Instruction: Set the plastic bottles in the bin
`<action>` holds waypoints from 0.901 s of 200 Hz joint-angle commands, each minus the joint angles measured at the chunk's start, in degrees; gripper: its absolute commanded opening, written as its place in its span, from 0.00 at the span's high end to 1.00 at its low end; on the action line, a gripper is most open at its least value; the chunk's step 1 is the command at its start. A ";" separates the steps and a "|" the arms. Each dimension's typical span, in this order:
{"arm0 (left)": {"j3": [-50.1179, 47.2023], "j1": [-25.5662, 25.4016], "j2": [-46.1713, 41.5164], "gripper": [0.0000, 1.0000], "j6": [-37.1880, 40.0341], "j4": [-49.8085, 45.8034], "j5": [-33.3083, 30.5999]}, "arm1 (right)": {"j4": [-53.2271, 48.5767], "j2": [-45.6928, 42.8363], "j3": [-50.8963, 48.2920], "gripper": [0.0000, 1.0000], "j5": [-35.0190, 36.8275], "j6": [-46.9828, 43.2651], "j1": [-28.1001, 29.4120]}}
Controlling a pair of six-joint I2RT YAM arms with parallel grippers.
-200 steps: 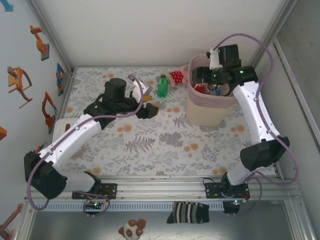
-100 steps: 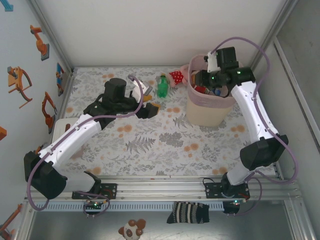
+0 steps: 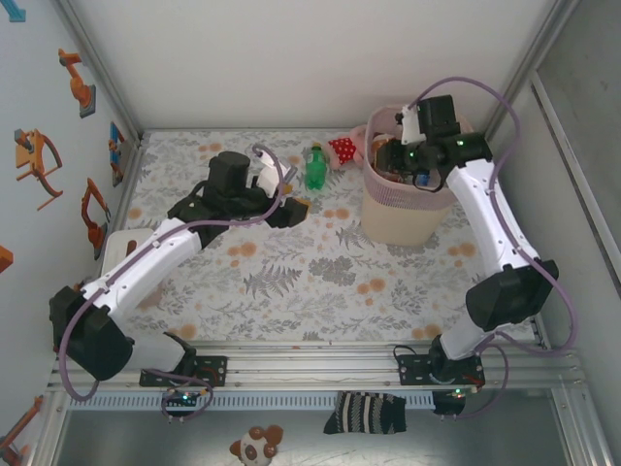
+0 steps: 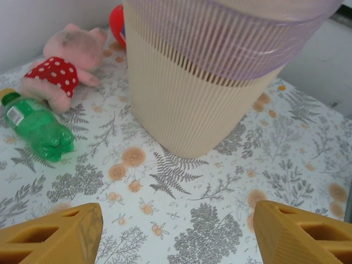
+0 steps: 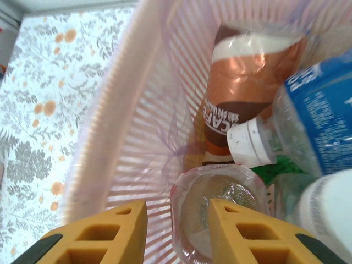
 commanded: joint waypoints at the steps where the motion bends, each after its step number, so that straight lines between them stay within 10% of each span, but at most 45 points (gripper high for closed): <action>1: 2.55 0.63 2.64 0.28 -2.17 -0.15 -2.66 | 0.09 -4.89 3.18 0.65 3.55 0.82 0.35; 180: 34.33 6.98 43.33 0.25 -13.01 -4.29 -10.84 | -3.02 -14.50 0.44 0.65 10.76 0.73 0.27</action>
